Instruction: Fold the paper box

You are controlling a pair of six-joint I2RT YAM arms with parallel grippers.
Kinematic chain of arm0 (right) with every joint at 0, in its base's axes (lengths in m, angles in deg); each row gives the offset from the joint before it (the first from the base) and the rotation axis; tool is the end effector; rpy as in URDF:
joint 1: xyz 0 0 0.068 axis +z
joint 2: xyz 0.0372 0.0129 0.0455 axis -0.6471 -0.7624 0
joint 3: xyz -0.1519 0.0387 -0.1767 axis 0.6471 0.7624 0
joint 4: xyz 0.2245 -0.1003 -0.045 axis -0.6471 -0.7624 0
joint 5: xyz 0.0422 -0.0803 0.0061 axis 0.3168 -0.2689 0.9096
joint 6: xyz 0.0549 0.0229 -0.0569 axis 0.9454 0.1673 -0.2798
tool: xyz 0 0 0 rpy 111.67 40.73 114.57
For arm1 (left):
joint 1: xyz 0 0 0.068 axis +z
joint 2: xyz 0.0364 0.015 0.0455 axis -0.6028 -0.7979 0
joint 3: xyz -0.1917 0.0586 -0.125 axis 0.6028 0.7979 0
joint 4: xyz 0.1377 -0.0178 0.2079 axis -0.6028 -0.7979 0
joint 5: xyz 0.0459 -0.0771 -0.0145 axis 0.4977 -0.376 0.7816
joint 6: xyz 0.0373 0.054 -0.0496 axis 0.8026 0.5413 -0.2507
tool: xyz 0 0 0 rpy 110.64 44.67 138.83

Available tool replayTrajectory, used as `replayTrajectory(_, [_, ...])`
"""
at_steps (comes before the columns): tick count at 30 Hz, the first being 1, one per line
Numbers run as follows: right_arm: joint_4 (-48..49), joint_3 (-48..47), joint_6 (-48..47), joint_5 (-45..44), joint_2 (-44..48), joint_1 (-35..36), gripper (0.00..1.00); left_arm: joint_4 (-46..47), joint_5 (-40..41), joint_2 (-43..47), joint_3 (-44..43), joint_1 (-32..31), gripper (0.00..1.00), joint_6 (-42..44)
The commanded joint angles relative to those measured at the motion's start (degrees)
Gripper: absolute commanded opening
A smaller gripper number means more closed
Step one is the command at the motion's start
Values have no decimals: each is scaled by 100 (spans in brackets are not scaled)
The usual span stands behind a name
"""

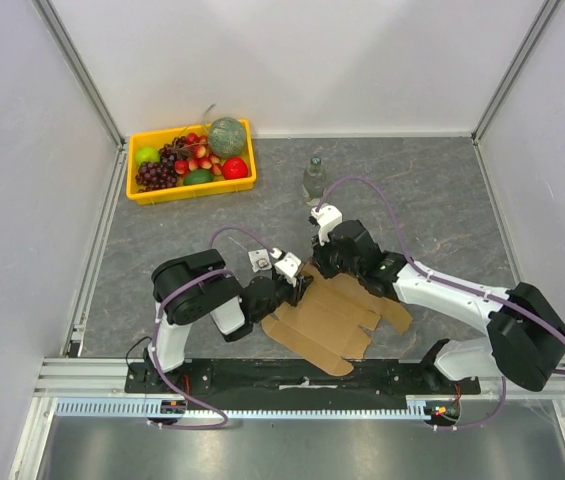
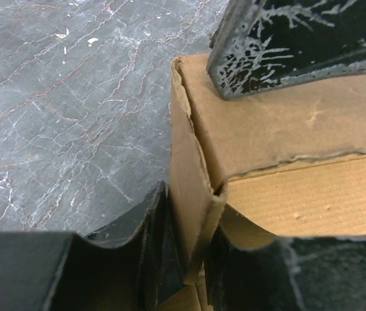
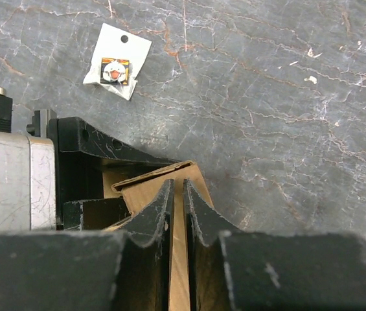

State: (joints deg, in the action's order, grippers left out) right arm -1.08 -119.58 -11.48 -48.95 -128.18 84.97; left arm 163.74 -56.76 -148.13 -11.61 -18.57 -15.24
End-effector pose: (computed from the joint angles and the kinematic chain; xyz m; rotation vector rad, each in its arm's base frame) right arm 0.2254 0.2204 0.1717 -0.5190 2.1679 0.5833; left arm 0.1855 -0.2502 0.0567 0.6180 1.7050 -0.6525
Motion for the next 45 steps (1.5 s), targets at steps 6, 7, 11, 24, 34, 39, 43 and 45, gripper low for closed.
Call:
replayTrajectory(6, [56,237,28,-197,204,132,16,1564,496,250,325,-281,39,322])
replayTrajectory(7, [56,238,36,-197,204,124,16,1564,522,268,342,-298,40,313])
replayTrajectory(11, [56,264,45,-215,231,141,16,1564,671,469,448,-334,42,261])
replayTrajectory(24, [56,299,98,-232,257,150,16,1564,689,646,158,-334,47,164])
replayTrajectory(34, [91,387,107,-206,266,141,17,1564,1190,655,-123,-553,46,559])
replayTrajectory(39, [117,422,89,-206,257,141,17,1564,1725,558,-334,-782,39,1042])
replayTrajectory(43, [117,431,80,-206,275,141,17,1564,2007,435,-466,-931,35,1367])
replayTrajectory(45, [135,440,72,-206,275,141,17,1564,2095,409,-501,-1002,34,1482])
